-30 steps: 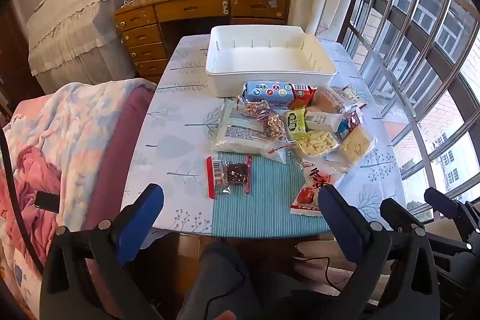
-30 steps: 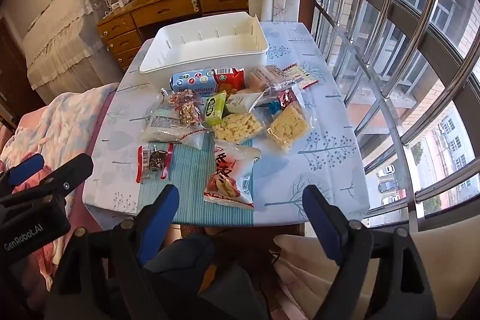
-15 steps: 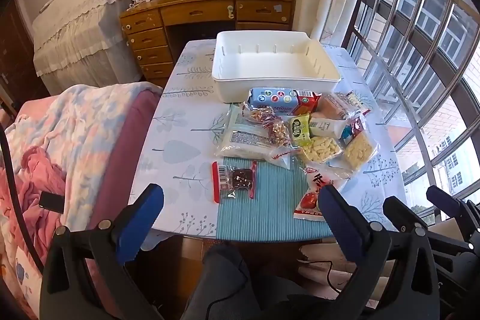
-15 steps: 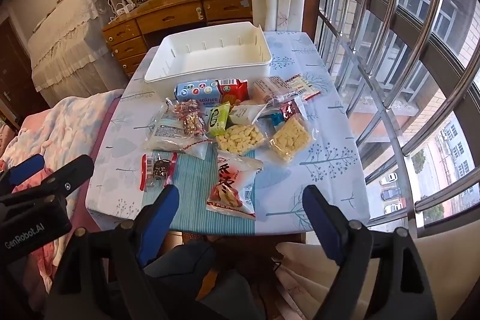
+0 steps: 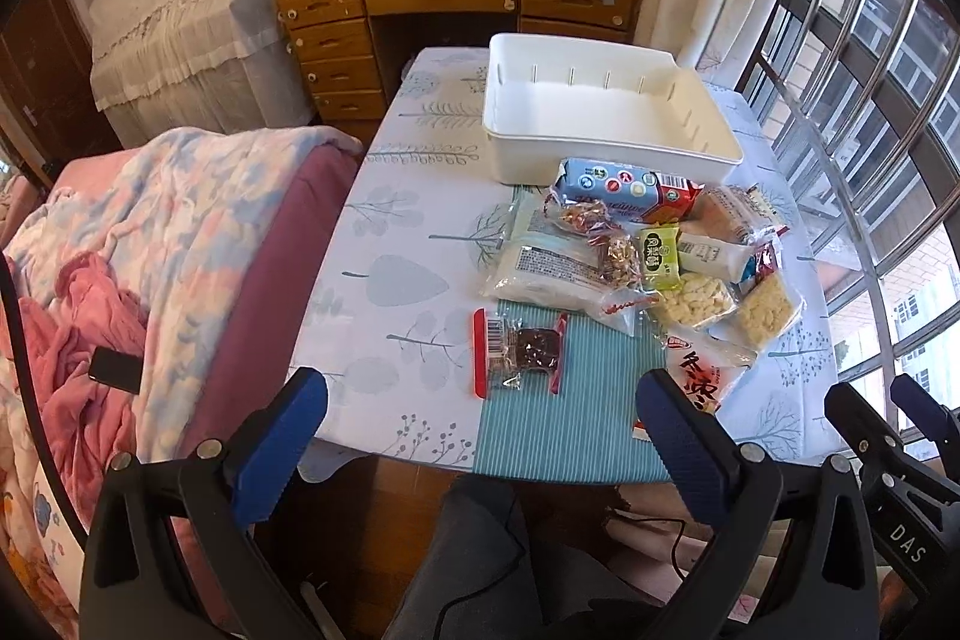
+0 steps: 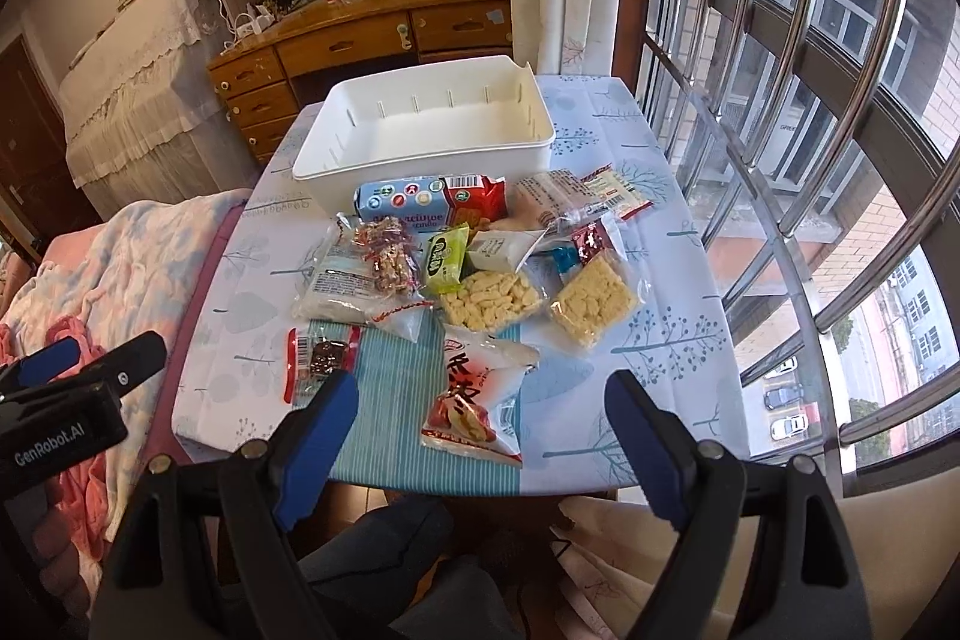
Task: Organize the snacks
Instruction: 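Move both tools down toward the snack packets on the table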
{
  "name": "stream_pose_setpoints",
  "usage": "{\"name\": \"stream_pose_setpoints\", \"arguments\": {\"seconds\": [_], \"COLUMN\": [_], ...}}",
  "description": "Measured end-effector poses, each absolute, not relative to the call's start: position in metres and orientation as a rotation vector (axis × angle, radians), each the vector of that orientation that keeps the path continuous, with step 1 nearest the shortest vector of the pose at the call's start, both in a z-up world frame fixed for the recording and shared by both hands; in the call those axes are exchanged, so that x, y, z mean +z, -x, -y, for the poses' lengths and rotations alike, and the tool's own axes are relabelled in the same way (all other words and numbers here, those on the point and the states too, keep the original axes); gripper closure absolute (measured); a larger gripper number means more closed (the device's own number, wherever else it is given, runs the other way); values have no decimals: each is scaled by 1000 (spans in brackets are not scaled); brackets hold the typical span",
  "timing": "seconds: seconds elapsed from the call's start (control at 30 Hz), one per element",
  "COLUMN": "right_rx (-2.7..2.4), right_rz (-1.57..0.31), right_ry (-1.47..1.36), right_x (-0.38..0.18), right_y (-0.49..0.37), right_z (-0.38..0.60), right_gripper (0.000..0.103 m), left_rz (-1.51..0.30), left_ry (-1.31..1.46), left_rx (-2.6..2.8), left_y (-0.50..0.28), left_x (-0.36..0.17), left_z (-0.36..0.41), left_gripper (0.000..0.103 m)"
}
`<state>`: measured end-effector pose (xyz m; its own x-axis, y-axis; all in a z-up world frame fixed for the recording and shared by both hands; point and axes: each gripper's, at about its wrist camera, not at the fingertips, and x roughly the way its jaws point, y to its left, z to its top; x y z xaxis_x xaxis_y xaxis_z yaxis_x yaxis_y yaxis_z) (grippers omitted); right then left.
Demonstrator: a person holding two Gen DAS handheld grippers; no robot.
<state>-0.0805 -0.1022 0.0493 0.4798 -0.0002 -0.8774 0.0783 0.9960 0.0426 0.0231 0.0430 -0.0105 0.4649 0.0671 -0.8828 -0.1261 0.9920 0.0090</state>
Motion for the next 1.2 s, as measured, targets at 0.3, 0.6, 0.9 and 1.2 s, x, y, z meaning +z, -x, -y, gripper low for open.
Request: {"name": "stream_pose_setpoints", "arguments": {"seconds": [0.3,0.6,0.9,1.2], "right_rx": [-70,-92,-147,-166], "right_rz": [-1159,-1351,-1546,-1616], "right_ry": [-133,-247,-374,-340], "right_x": [27,-16,-67,-108], "right_y": [55,19,-1,-7], "right_z": [105,110,117,115], "right_gripper": [18,18,18,18], "left_rz": [-1248,-1419,-1623,-1729], "left_ry": [82,138,131,75], "left_rx": [66,-44,-103,-80], "left_y": [-67,-116,-155,-169], "left_x": [-53,-103,-168,-226], "left_z": [-54,-53,-42,-22], "left_gripper": [1,1,1,5]}}
